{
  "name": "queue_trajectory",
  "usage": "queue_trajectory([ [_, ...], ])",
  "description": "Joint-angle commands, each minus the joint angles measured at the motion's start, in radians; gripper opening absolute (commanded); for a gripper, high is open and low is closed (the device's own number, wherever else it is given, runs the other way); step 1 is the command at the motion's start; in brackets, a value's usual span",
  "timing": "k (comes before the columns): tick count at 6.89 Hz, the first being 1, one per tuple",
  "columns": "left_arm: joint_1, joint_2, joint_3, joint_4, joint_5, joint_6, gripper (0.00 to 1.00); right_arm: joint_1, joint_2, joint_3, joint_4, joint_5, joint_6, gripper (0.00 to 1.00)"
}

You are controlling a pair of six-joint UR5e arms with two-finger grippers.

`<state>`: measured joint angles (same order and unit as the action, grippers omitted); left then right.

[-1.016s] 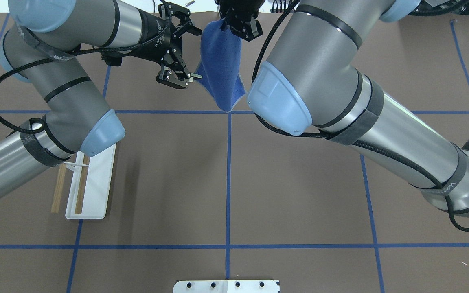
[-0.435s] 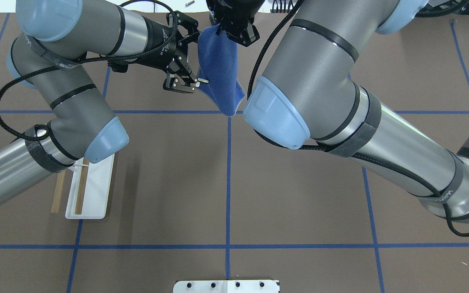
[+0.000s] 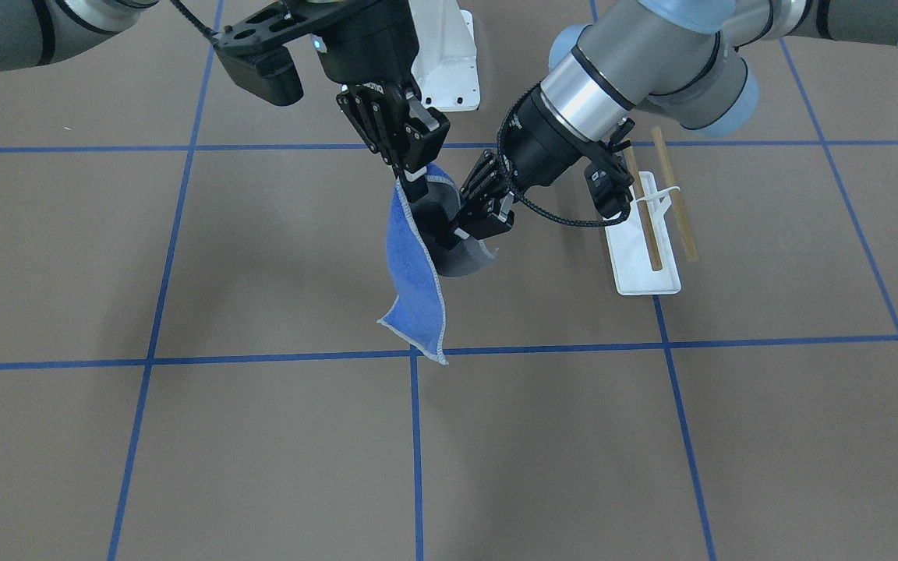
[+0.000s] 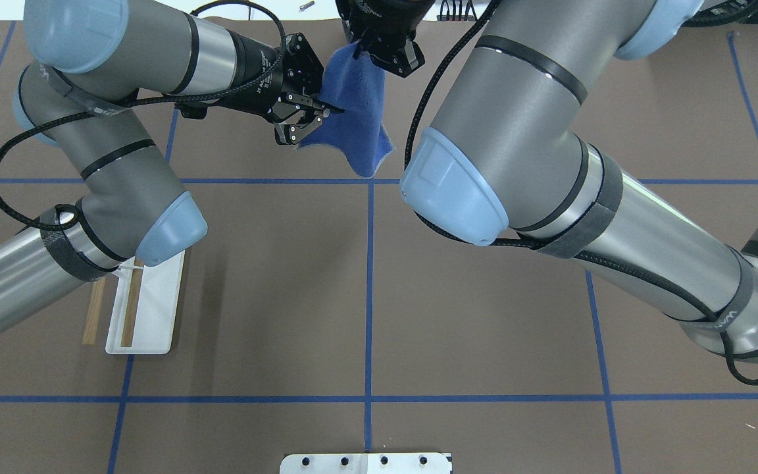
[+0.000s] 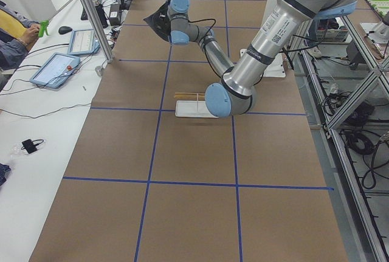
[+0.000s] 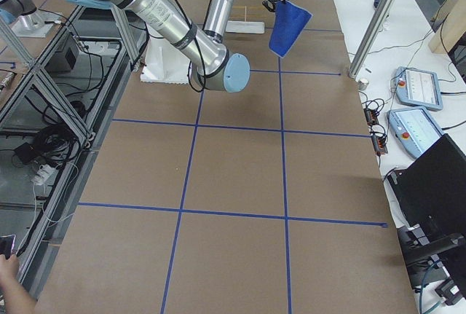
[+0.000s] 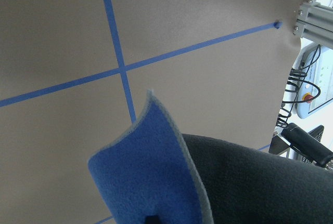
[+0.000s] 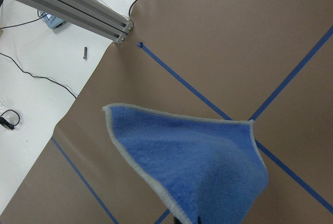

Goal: Hang towel on rack

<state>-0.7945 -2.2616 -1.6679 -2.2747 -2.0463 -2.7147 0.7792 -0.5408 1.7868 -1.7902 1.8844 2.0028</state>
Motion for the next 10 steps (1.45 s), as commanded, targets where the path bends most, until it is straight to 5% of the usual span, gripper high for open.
queue_trajectory([
  [1, 0.0, 0.0, 0.002, -0.002, -0.002, 0.045, 0.0, 0.0, -0.016, 0.011, 0.0, 0.001, -0.004, 0.99],
  [3, -0.002, 0.029, -0.01, -0.006, -0.018, 0.201, 0.0, 0.003, -0.068, 0.07, 0.0, 0.002, -0.03, 1.0],
  [4, -0.003, 0.074, -0.047, -0.014, -0.093, 0.342, 0.0, 0.009, -0.187, 0.176, 0.0, 0.005, -0.109, 1.0],
  [6, -0.005, 0.251, -0.172, -0.012, -0.16, 0.636, 0.0, 0.081, -0.336, 0.246, -0.001, 0.054, -0.263, 1.0],
  [9, -0.012, 0.564, -0.352, -0.037, -0.248, 0.835, 0.0, 0.139, -0.461, 0.24, 0.002, 0.084, -0.514, 1.0],
  [10, -0.067, 0.639, -0.339, -0.119, -0.299, 0.849, 0.0, 0.147, -0.484, 0.24, 0.003, 0.085, -0.539, 1.0],
])
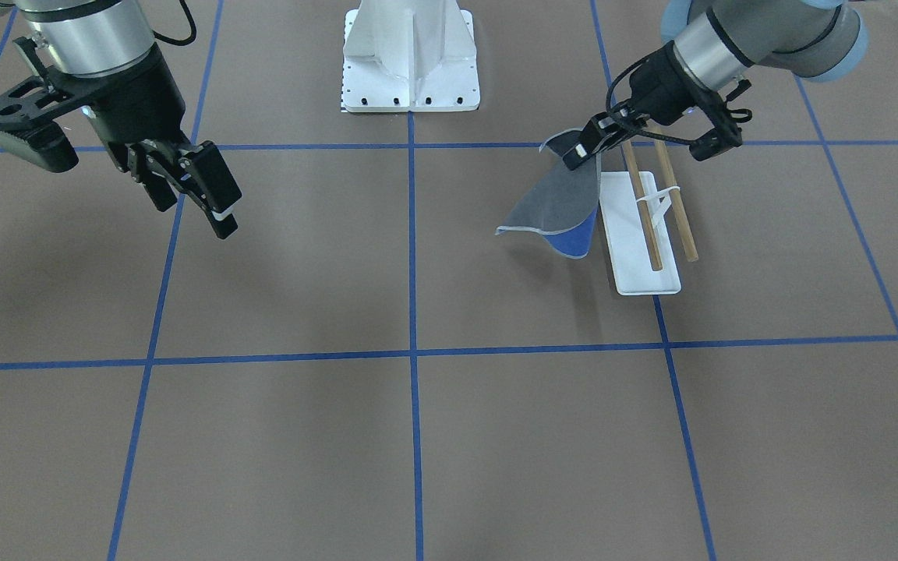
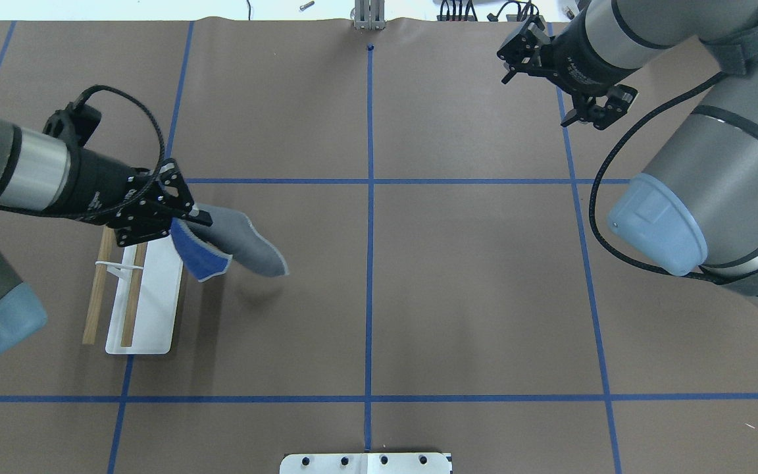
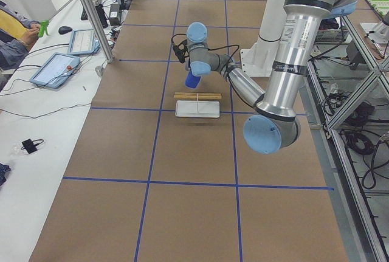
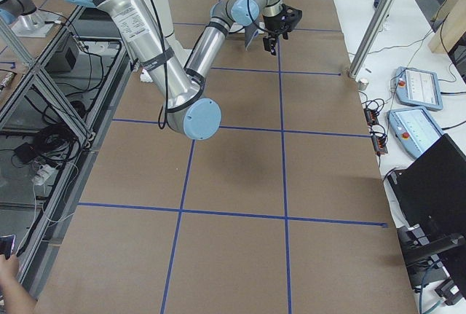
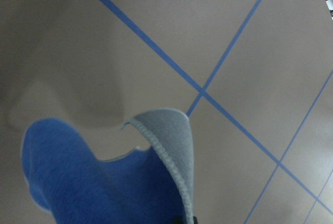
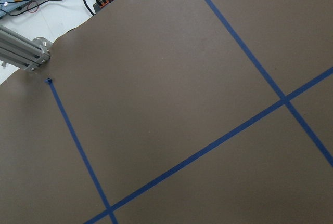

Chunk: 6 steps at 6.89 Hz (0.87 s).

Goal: Hang towel on rack

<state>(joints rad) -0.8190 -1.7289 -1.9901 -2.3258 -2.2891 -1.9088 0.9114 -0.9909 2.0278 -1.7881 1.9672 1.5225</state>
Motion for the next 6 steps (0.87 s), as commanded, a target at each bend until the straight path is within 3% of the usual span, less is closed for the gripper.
queue_trajectory([
  [1, -0.093, 0.159, 0.022, -0.137, -0.106, 0.06, 0.0, 0.015, -0.034, -0.001, 0.001, 0.004, -0.059, 1.0],
  [3, -0.21, 0.195, 0.104, -0.217, -0.214, 0.088, 0.0, 0.015, -0.035, -0.009, 0.001, 0.004, -0.059, 1.0],
  [6, -0.273, 0.2, 0.143, -0.218, -0.231, 0.089, 0.0, 0.02, -0.047, -0.014, -0.001, 0.004, -0.074, 1.0],
])
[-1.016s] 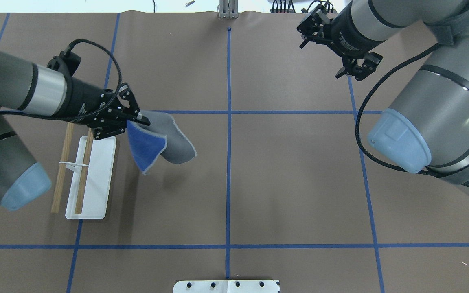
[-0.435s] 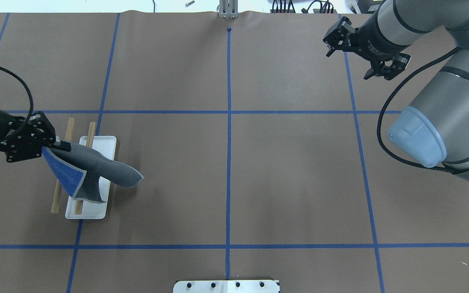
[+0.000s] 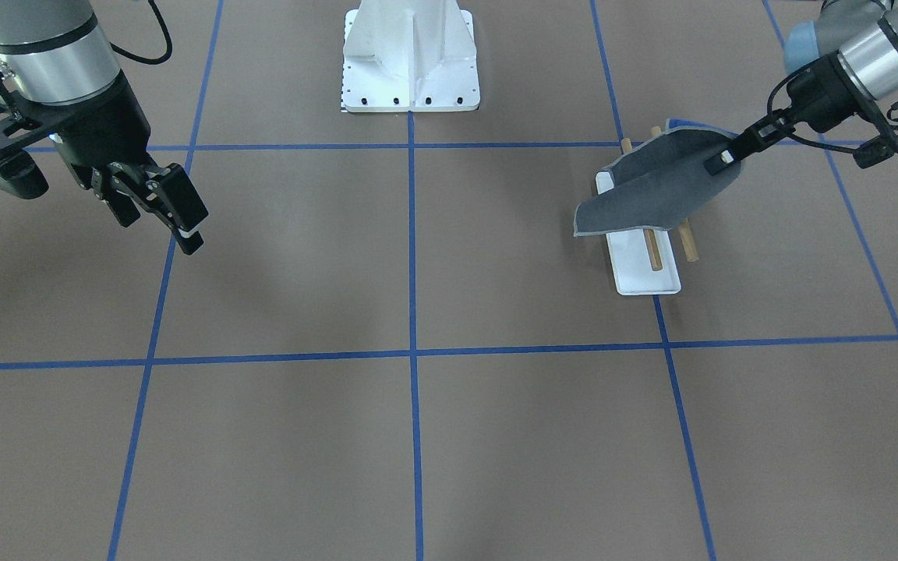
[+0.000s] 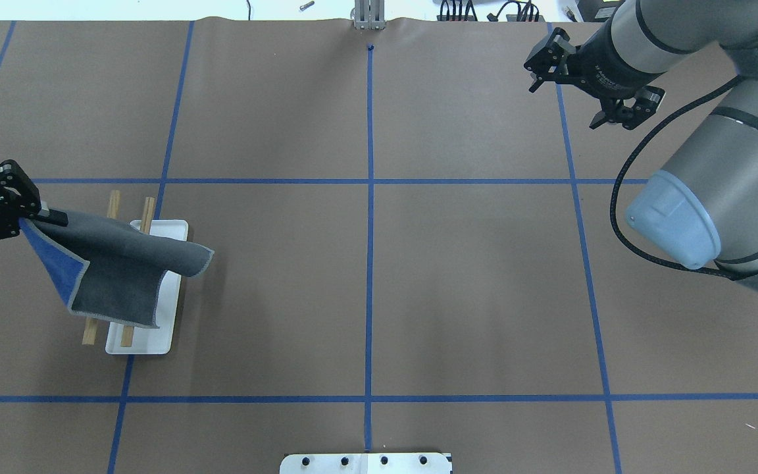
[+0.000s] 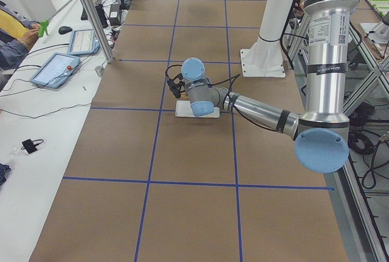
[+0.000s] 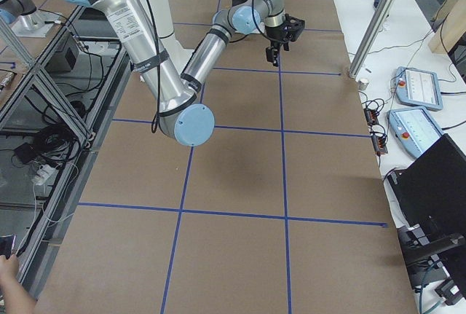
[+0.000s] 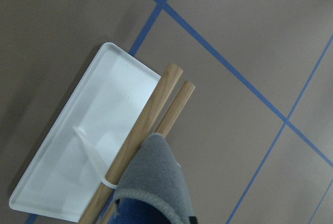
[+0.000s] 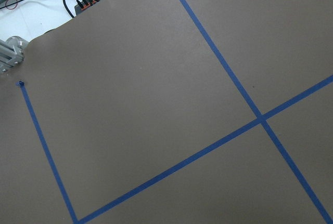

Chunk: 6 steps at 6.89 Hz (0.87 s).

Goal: Hang towel on rack

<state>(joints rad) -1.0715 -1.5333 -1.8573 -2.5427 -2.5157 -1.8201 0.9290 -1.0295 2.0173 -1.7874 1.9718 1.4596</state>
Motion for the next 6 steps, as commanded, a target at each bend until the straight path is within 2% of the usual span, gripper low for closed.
queue_trajectory([
  [1, -0.036, 0.005, 0.015, -0.001, -0.003, 0.001, 0.0, 0.011, -0.035, -0.009, -0.001, -0.001, -0.087, 1.0],
  [3, -0.05, 0.015, 0.024, -0.001, -0.002, -0.001, 0.0, 0.027, -0.067, -0.02, -0.001, 0.013, -0.151, 1.0],
  [4, -0.05, 0.021, 0.026, -0.001, 0.0, 0.001, 0.0, 0.04, -0.101, -0.022, -0.001, 0.034, -0.233, 1.0],
  [6, -0.047, 0.028, 0.041, -0.001, 0.003, 0.001, 0.0, 0.137, -0.206, -0.022, -0.001, 0.132, -0.493, 1.0],
])
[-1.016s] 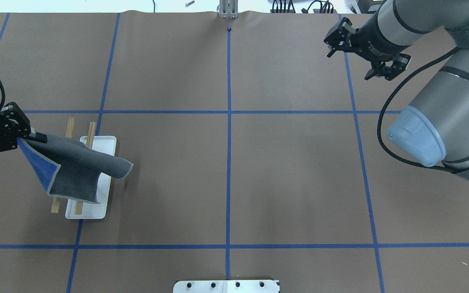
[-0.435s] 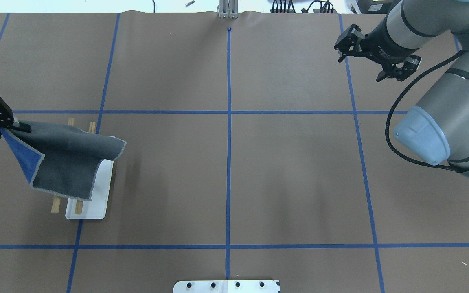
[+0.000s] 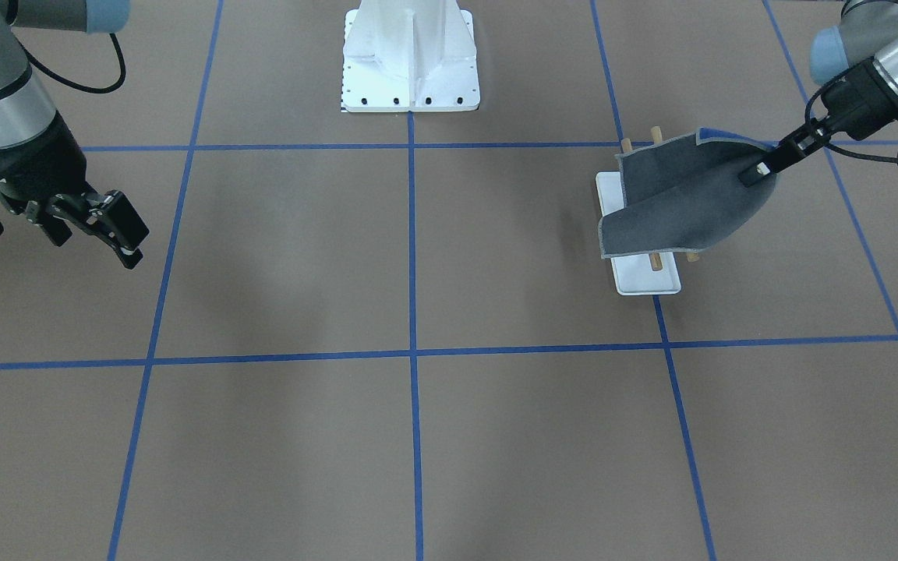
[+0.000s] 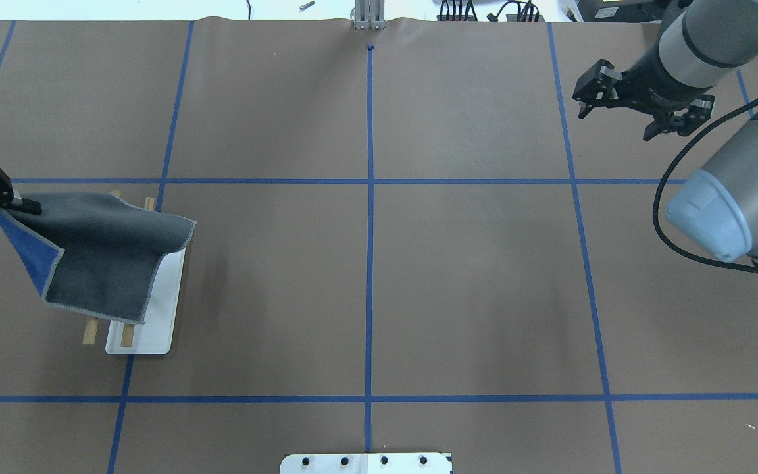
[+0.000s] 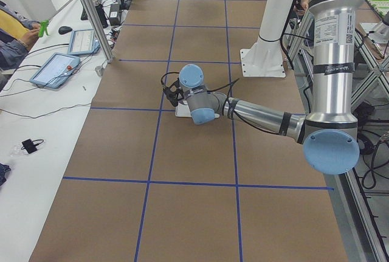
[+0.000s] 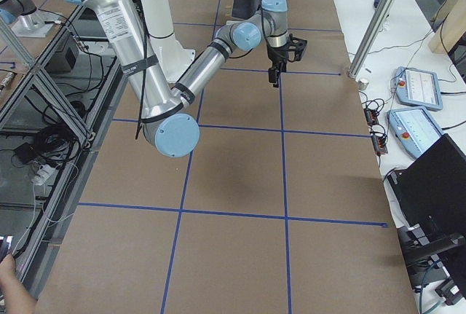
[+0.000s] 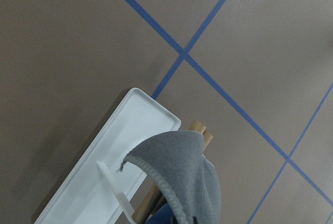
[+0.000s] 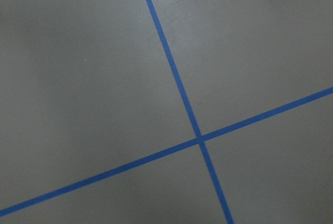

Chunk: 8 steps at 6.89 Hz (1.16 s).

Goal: Hang towel on rack

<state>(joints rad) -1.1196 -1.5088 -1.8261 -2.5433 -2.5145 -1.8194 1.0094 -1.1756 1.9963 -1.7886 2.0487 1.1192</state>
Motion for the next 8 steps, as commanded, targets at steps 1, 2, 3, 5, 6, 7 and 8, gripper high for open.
queue_trajectory([
  [1, 0.001, 0.005, 0.019, 0.0, 0.003, -0.001, 0.0, 0.098, -0.105, -0.002, -0.002, 0.098, -0.25, 1.0],
  [2, 0.001, 0.005, 0.028, 0.0, 0.003, -0.001, 0.02, 0.133, -0.149, -0.004, -0.002, 0.116, -0.347, 1.0],
  [3, 0.003, 0.005, 0.03, 0.0, 0.003, -0.001, 0.09, 0.19, -0.188, -0.026, -0.002, 0.173, -0.449, 1.0],
  [5, 0.003, 0.005, 0.039, -0.002, 0.006, -0.003, 0.5, 0.291, -0.219, -0.071, -0.005, 0.255, -0.603, 1.0],
  [6, 0.003, 0.007, 0.05, -0.002, 0.008, -0.001, 0.83, 0.319, -0.235, -0.074, -0.005, 0.258, -0.64, 1.0],
  [7, 0.001, 0.005, 0.048, -0.002, 0.008, -0.003, 0.98, 0.321, -0.236, -0.076, -0.008, 0.258, -0.65, 1.0],
  [8, -0.002, 0.005, 0.05, -0.002, 0.008, -0.001, 0.98, 0.321, -0.236, -0.074, -0.008, 0.258, -0.65, 1.0],
])
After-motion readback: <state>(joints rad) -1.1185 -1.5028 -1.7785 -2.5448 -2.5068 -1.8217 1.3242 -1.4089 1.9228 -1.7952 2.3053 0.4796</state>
